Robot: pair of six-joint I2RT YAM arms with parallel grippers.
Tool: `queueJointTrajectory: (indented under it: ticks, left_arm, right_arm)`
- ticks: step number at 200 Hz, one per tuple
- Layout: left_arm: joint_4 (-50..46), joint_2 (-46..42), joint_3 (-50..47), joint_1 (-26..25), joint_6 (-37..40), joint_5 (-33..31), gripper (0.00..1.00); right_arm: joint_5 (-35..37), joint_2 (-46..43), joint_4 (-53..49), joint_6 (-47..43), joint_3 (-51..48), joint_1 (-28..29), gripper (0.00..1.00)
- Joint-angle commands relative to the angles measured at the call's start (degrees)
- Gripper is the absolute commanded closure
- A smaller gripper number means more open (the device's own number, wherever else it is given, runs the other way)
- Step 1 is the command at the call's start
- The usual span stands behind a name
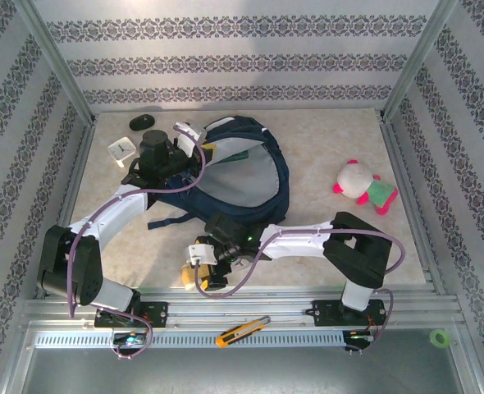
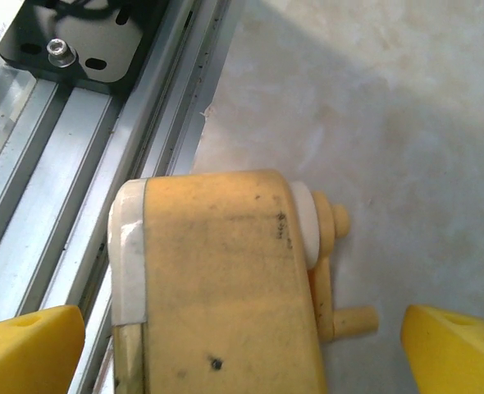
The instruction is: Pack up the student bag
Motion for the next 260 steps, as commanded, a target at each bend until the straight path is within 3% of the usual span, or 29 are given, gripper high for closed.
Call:
queueJointTrajectory:
  ticks: [1,66,111,163,184,207,237,260]
  left_arm:
    - [-1.5,-1.4,0.9,-0.1,-0.9,0.4,0.99]
    - [-1.5,-1.0,1.1,-0.1,-0.7,0.3,0.99]
    - [-1.3,-1.2,0.8,-0.1,-1.2,0.6,0.99]
    - [-1.8,-1.7,1.1,0.0,-0.5,0.5,0.99]
    - [-1.7,-1.9,1.5,0.0,-0.6,0.5,0.99]
    - [-0.5,-2.1,1.8,0.0,-1.5,0.5,0.99]
    - [1.6,-2.2,2.0,-0.1,-2.7,-0.4,0.99]
    - [2.7,-1.8,2.4,0.0,-3.1,-0.5,0.98]
  right_arm:
    - [0.1,2.6,-2.3,-4.0,2.6,0.4,0.03]
    - [-2.1,6.1,-5.7,-8.7,4.6,0.5,0.12]
    - [-3.1,6.7,-6.7,-9.2,5.0,0.3,0.40]
    - [-3.3,-0.1,-6.7,-6.7,3.1,-0.9,0.50]
    - [-2.8,-6.2,-4.4,0.6,0.8,-3.8,0.50]
    - [0.8,-14.2,1.1,14.5,-3.1,-9.3,0.49]
    - [12.1,-21.7,9.2,34.7,-8.8,-17.5,0.48]
    - [24.8,-22.6,8.4,53.8,-8.2,-22.7,0.49]
